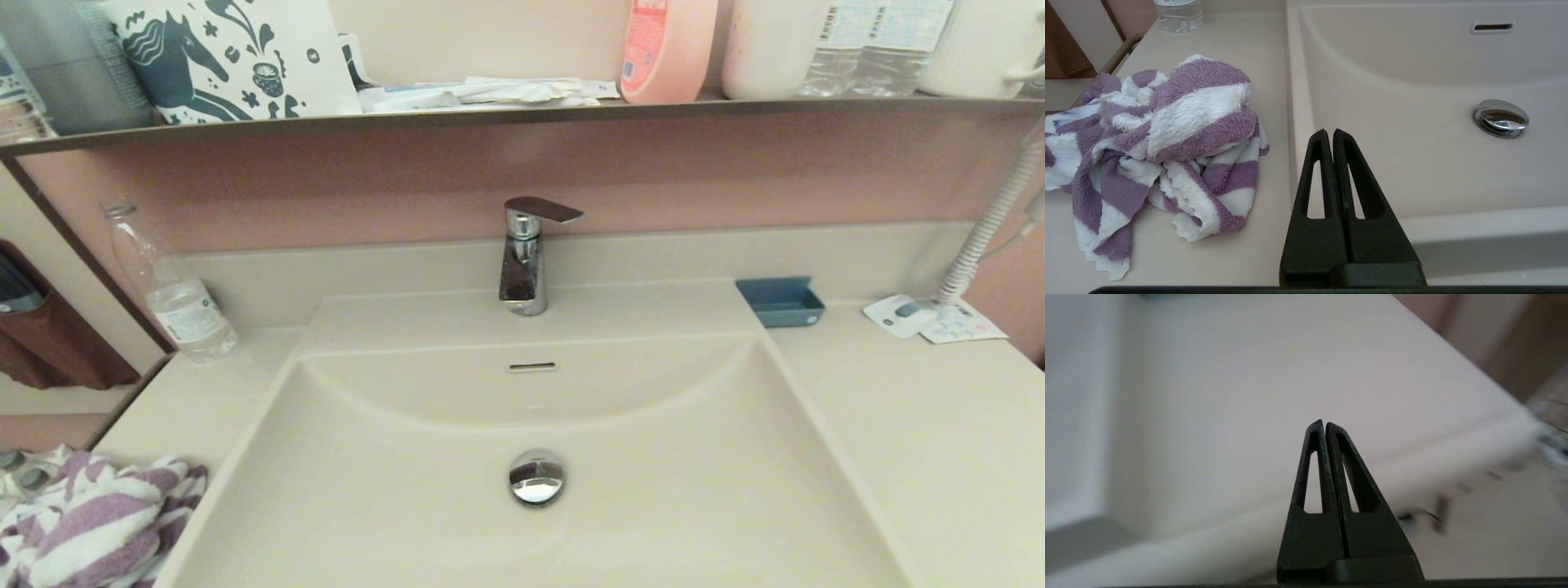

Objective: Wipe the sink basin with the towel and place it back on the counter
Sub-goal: Pick up the cloth

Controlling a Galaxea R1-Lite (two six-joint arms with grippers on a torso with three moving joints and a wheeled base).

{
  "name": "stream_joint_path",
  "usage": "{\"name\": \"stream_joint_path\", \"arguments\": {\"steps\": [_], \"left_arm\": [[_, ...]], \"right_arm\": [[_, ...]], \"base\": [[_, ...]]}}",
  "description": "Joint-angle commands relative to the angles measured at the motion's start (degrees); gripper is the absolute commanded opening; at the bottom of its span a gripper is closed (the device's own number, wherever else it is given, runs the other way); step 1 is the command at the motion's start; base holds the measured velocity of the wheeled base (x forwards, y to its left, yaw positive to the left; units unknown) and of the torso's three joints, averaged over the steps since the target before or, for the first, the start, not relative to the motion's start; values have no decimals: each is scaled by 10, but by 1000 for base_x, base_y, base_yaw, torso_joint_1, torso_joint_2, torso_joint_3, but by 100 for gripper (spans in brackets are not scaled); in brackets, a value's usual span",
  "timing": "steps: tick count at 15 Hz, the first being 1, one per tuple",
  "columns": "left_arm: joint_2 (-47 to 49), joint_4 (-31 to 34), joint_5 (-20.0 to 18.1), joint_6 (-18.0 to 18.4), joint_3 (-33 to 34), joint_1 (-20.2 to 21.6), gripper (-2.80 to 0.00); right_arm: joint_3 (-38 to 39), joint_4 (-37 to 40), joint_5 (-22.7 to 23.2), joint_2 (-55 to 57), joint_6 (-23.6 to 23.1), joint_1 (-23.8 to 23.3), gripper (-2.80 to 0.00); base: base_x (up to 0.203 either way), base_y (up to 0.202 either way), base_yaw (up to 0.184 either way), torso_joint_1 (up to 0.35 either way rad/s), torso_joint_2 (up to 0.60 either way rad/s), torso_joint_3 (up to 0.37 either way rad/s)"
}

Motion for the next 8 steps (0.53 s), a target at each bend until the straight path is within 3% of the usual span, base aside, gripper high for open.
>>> {"name": "stream_joint_path", "arguments": {"steps": [1,6,8], "left_arm": [[0,0,-1,0,0,0,-280],[0,0,0,0,0,0,-280],[0,0,0,0,0,0,-280]], "right_arm": [[39,-51,55,-20,4,1,-280],[74,-75,136,-20,2,1,-280],[93,-90,148,-20,-53,1,-280]], "base": [[0,0,0,0,0,0],[0,0,0,0,0,0],[0,0,0,0,0,0]]}}
